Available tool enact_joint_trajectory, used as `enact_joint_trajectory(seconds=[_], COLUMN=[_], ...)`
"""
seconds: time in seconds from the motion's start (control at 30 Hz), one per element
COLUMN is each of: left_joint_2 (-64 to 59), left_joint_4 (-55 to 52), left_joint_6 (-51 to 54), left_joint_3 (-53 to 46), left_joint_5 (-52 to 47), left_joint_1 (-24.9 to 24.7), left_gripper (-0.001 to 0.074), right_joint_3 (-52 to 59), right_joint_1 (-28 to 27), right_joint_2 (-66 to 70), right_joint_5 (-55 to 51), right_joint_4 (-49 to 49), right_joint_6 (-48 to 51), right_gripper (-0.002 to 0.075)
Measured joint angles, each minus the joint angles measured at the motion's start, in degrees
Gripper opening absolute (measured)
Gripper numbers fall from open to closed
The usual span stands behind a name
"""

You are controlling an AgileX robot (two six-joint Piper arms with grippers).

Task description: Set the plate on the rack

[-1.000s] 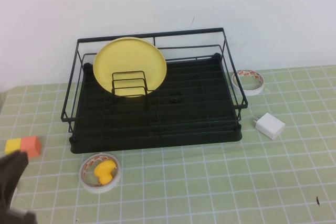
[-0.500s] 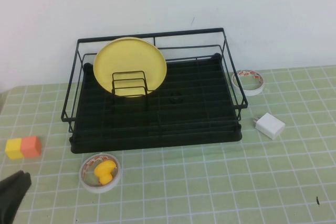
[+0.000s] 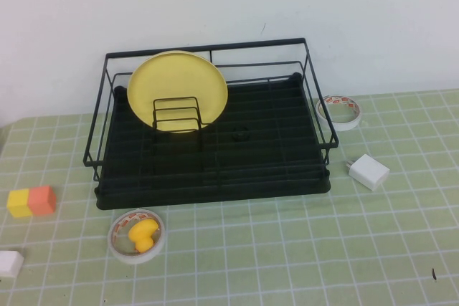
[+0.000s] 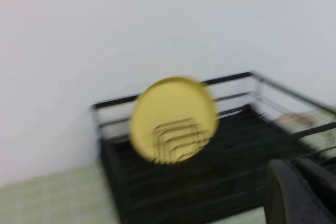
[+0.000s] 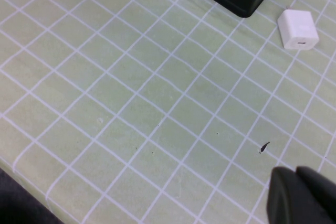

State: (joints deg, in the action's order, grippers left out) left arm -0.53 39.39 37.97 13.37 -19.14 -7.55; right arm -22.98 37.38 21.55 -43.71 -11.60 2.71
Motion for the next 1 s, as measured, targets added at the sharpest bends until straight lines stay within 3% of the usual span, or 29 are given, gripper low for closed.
enact_joint_trajectory(seconds=[0.17,0.3,0.73,0.83,1.0], left_joint_2=[1.14,1.22,1.35,1.35,1.35], left_joint_4=[-0.41,-0.21,-1.46,-13.54,-29.46], left_joint_6=[-0.5,-0.5,-1.44,-10.71,-37.32], left_joint_3=[-4.81,-6.9,-14.52,-14.52,-14.42], left_joint_5=[0.12,0.12,3.16,3.54,1.25], left_joint_1=[6.58,8.96,8.51,7.37,6.84], left_gripper=[0.0,0.0,0.0,0.0,0.0], right_joint_3=[0.0,0.0,0.0,0.0,0.0], right_joint_1=[0.0,0.0,0.0,0.0,0.0], right_joint_2=[0.0,0.0,0.0,0.0,0.0], right_joint_5=[0.0,0.0,0.0,0.0,0.0], right_joint_4=[0.0,0.0,0.0,0.0,0.0], right_joint_6=[0.0,0.0,0.0,0.0,-0.13], right_gripper=[0.0001,0.0001,0.0001,0.0001,0.0001])
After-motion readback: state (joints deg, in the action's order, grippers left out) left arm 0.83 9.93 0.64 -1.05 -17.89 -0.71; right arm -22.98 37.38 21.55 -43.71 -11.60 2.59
